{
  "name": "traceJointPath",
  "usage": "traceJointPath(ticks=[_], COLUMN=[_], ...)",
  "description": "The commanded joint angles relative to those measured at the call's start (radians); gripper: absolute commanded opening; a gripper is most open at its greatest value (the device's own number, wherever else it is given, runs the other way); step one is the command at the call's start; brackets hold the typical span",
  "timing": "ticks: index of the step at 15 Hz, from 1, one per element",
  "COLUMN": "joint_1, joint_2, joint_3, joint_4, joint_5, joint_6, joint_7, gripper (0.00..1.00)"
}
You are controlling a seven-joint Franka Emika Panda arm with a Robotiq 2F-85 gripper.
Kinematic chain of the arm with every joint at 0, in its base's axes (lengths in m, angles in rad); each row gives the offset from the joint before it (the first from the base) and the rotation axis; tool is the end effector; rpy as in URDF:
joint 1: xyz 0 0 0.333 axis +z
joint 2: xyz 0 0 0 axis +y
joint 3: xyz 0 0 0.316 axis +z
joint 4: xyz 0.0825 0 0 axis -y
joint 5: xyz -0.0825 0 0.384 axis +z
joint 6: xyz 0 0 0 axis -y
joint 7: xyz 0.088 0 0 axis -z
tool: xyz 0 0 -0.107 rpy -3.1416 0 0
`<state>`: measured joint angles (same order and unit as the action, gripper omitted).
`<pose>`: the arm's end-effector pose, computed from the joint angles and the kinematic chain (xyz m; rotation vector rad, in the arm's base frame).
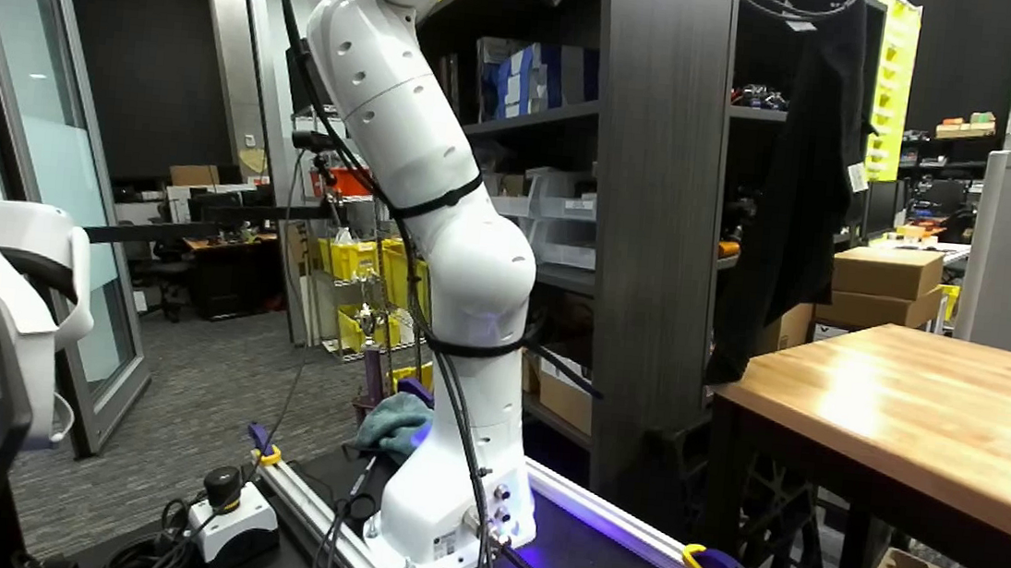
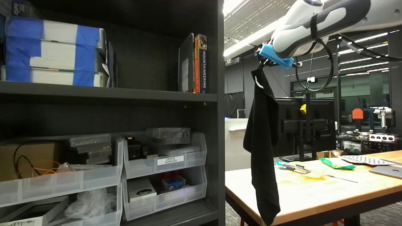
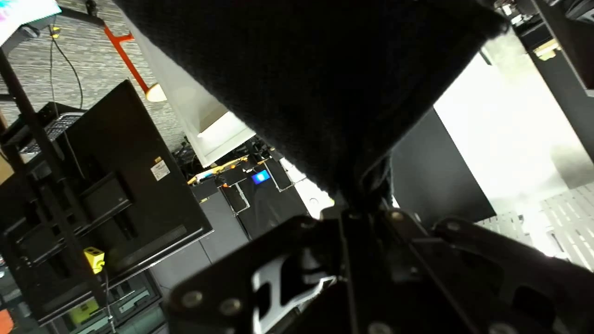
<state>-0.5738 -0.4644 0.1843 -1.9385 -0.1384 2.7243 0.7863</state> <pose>0.4208 -0.1333 0.8161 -2.1781 1.2607 -1.8215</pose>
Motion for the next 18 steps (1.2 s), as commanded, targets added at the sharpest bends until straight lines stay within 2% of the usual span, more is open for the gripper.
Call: traceJointPath(ticks=[1,6,10,14,18], joint_1=[0.036,0.146,0.223,0.286,0.331], joint_2=[0.079,0.195,0.277,0.322,0.273], joint_3=[-0.007,-0.035,-0.077,-0.137,-0.219], joint_4=[0.097,0.181,0.262,0.303,0.177], joint_5=[-0.055,-0.123,-0.191,-0.209,-0.135], joint_6=[-0.128,-0.333,-0.43,-0.472,-0.403], joint_7=[0.028,0.034,0.049,0.029,-0.079], gripper=[0.01,0.01,0.01,0.01,0.01])
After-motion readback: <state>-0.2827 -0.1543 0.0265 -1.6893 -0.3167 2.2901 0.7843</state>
